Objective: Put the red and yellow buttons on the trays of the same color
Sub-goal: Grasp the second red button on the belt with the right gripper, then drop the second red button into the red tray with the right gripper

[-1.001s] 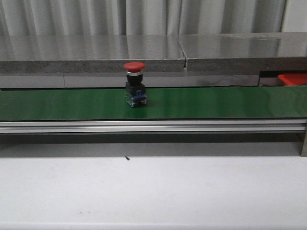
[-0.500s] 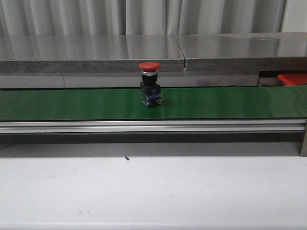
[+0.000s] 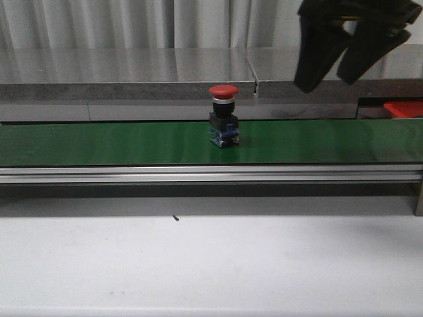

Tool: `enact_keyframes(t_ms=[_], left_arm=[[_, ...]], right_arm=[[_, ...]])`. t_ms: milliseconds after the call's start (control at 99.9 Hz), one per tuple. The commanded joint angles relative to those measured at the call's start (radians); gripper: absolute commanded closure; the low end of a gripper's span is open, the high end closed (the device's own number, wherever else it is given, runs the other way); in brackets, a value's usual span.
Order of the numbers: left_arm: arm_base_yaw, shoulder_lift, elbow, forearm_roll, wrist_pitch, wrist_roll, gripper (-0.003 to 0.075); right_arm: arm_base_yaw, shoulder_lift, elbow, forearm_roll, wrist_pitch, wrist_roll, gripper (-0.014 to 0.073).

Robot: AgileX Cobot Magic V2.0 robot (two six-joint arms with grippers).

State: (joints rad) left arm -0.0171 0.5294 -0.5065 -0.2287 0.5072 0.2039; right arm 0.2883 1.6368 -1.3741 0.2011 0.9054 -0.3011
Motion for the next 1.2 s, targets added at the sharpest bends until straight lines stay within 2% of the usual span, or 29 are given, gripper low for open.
enact_keyframes(t_ms=[0,320,670,901,1191], left_arm=[[-0.007,0.000,-0.026,-0.017,-0.074,-0.002,0.0739],[-0.007,0.000,-0.026,-0.017,-0.074,-0.002,0.0739],[-0.007,0.000,-0.026,-0.017,-0.074,-0.002,0.0739],[-0.007,0.000,-0.026,-0.017,-0.074,-0.002,0.0739],[-0.007,0.000,-0.026,-0.017,-0.074,-0.002,0.0739]], right_arm=[[0.032,-0.002,-0.065,0.013,-0.057,0.023,0.0032],[0.070,0.154,-0.242,0.013,-0.035,0.033,0.0032],[0.070,0.231,-0.297,0.013,-0.047,0.033,0.0037],[0.070,0.261,-0.297,0.014,-0.061,0.034,0.0258],[0.064,0.263,-0.297,0.011,-0.065,0.040,0.0329]])
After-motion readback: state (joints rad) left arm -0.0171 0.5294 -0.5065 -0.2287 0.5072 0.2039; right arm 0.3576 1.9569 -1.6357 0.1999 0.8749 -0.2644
